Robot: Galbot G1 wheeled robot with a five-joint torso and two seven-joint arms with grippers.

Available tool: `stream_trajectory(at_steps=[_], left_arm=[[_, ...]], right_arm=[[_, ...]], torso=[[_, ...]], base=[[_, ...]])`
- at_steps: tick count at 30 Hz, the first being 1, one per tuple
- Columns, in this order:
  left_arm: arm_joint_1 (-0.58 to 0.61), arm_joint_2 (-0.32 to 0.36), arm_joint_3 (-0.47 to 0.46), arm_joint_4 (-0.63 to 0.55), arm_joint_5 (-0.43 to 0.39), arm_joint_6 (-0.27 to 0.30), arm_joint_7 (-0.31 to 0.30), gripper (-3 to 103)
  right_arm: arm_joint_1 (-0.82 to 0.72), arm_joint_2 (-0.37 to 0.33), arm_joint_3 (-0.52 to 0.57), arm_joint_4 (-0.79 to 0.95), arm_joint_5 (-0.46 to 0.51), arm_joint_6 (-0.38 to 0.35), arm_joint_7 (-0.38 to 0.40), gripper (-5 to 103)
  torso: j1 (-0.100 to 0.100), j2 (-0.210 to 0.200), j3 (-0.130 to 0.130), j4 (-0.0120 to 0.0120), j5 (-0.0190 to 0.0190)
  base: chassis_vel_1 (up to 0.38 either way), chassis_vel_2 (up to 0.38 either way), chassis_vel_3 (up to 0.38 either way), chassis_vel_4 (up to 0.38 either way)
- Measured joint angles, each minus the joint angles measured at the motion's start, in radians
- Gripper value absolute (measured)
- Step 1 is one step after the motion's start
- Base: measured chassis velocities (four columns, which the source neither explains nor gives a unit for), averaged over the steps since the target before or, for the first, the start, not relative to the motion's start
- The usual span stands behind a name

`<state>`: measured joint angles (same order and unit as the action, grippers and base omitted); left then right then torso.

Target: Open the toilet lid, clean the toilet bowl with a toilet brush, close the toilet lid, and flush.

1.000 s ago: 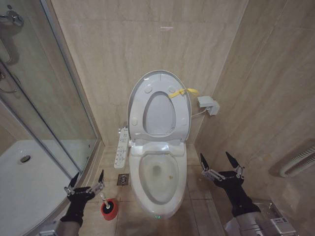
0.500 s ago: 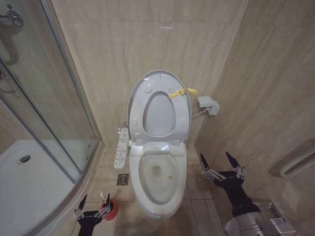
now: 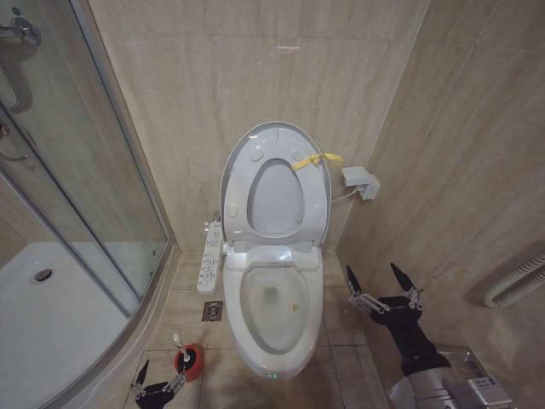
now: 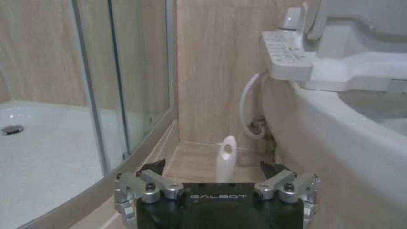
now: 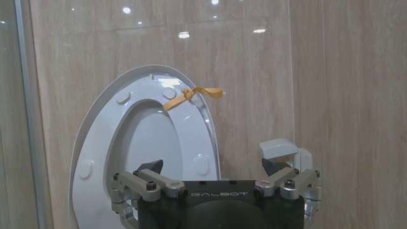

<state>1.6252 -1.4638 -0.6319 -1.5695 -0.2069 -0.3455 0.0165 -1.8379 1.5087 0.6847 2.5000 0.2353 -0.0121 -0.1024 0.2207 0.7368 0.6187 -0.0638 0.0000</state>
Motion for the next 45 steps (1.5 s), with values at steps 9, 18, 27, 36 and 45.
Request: stream_trajectory(at_steps=[9,18,27,36,45], left_arm=[[-0.140,0.069,-0.002,0.159,-0.006,-0.060,0.097,100],[-0.220,0.090,0.009,0.252,-0.009,-0.074,0.156,100],[-0.263,0.086,0.028,0.312,0.012,-0.095,0.178,99],[-0.263,0.086,0.023,0.320,0.018,-0.101,0.190,83],[-0.262,0.087,0.009,0.332,0.017,-0.118,0.217,56]], right_arm=[[0.000,0.000,0.000,0.000,0.000,0.000,0.000,100],[0.000,0.000,0.000,0.000,0.000,0.000,0.000,100],[0.000,0.000,0.000,0.000,0.000,0.000,0.000,100],[0.000,0.000,0.000,0.000,0.000,0.000,0.000,100],[0.000,0.000,0.000,0.000,0.000,0.000,0.000,100]], torso=[[0.000,0.000,0.000,-0.0002,-0.0001],[0.000,0.000,0.000,-0.0001,0.0000],[0.000,0.000,0.000,-0.0001,0.0000],[0.000,0.000,0.000,0.0000,0.0000],[0.000,0.000,0.000,-0.0001,0.0000]], base=[[0.000,0.000,0.000,0.000],[0.000,0.000,0.000,0.000],[0.000,0.000,0.000,0.000],[0.000,0.000,0.000,0.000],[0.000,0.000,0.000,0.000]])
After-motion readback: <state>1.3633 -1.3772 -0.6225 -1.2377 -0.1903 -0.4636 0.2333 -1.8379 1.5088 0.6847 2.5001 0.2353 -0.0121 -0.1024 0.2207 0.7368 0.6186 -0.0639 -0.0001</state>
